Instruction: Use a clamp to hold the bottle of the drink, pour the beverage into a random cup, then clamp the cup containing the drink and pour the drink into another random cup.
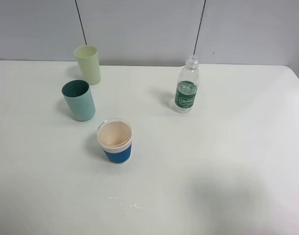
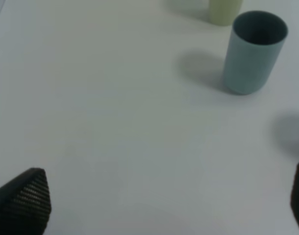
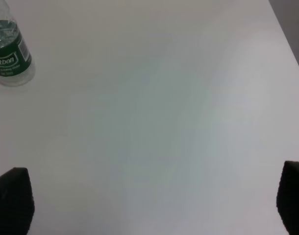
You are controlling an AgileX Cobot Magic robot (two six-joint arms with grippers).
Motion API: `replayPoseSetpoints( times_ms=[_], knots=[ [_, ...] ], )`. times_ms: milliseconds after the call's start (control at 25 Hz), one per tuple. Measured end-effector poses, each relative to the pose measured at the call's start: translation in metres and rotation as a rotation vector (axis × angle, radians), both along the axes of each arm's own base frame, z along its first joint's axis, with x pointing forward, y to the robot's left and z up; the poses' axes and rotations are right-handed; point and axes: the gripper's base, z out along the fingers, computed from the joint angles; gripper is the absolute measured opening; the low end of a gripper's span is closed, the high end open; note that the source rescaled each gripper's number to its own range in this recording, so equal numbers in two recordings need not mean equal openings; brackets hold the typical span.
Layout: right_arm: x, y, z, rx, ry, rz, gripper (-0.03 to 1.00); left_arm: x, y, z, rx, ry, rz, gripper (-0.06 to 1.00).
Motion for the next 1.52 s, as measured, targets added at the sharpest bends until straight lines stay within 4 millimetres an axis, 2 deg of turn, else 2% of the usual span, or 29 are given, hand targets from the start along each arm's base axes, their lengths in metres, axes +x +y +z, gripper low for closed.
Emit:
replayPoseSetpoints(
  times_ms=[360, 1520],
  knots=[
    [0.0, 0.0, 0.0, 0.0, 0.0, 0.0, 1.0, -0.0003, 0.0002, 0.0, -0.002, 0.0, 0.074, 0.99],
    [0.0, 0.0, 0.0, 0.0, 0.0, 0.0, 1.0, -0.0003, -0.0001, 0.0, -0.002, 0.0, 0.071, 1.0]
  ],
)
